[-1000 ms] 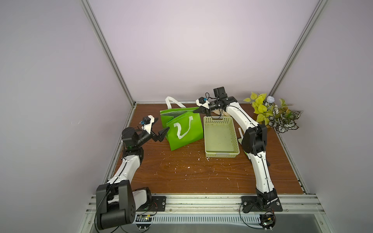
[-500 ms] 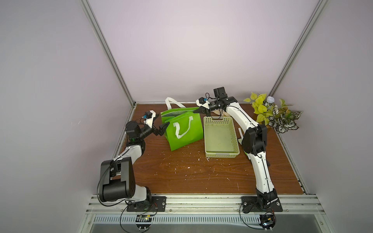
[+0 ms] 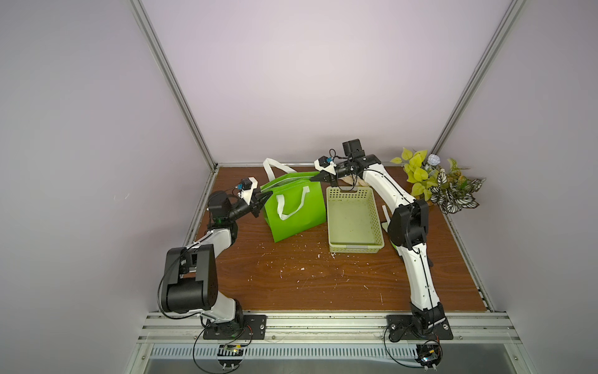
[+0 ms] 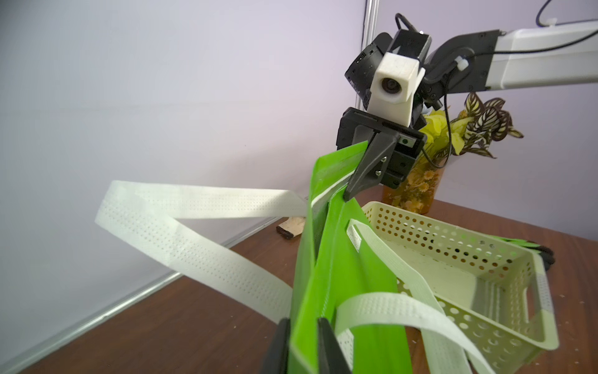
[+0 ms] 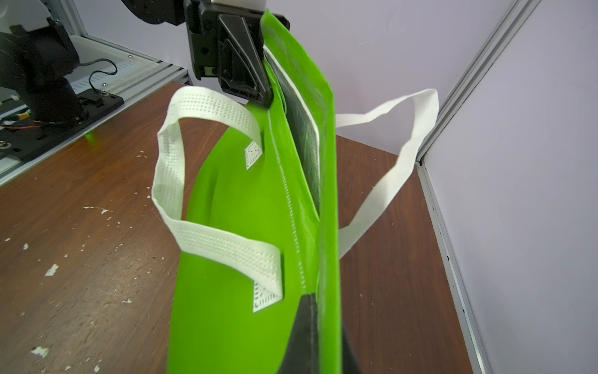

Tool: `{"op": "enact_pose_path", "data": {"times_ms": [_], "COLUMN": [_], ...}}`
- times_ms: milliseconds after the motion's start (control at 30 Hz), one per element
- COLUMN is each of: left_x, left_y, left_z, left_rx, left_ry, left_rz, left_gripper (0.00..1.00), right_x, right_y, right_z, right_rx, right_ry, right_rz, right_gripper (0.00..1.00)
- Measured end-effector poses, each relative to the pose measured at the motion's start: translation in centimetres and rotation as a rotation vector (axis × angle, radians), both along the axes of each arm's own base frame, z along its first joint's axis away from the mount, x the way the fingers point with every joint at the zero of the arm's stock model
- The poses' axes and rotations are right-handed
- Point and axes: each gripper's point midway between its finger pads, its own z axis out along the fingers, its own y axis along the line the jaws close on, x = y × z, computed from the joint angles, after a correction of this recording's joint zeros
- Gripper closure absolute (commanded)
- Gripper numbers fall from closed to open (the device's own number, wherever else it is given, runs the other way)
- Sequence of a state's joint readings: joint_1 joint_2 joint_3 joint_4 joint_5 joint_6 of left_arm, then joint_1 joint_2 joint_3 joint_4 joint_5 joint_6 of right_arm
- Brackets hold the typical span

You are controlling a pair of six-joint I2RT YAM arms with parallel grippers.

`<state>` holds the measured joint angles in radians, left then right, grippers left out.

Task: Place the ice pack in the delivery bag
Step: Close the delivery bag at the center of the board.

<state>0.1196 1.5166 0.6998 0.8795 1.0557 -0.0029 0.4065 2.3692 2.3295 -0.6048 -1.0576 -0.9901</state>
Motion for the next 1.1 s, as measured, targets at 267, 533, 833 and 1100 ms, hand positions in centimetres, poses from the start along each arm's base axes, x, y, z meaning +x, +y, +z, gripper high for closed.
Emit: {"op": "enact_pose_path", "data": {"times_ms": [267, 533, 833, 1100], "left_x": [-0.2, -0.2, -0.2, -0.2], "left_y": [-0.2, -0.2, -0.2, -0.2], "left_z": [0.0, 0.1, 0.1, 0.1], "left_rx": [0.011, 0.020, 0.023, 0.023], "left_ry": [-0.015, -0.029, -0.033, -0.033], "left_rz": [-0.014, -0.016, -0.016, -0.015], "left_gripper": [1.00, 1.00, 1.00, 1.00], "right_x": [-0.1, -0.3, 0.2, -0.1], "right_y": [-0.3, -0.5, -0.1, 1.1], "right_z": [0.3, 2.3, 7.1, 10.1], "right_rx": [-0.009, 0.013, 0.129, 0.183], "right_ry": [-0.002, 0.002, 0.020, 0.027], "right_rz": [-0.008, -0.015, -0.041, -0.047], "right_gripper": [0.49, 0.29, 0.25, 0.08]}}
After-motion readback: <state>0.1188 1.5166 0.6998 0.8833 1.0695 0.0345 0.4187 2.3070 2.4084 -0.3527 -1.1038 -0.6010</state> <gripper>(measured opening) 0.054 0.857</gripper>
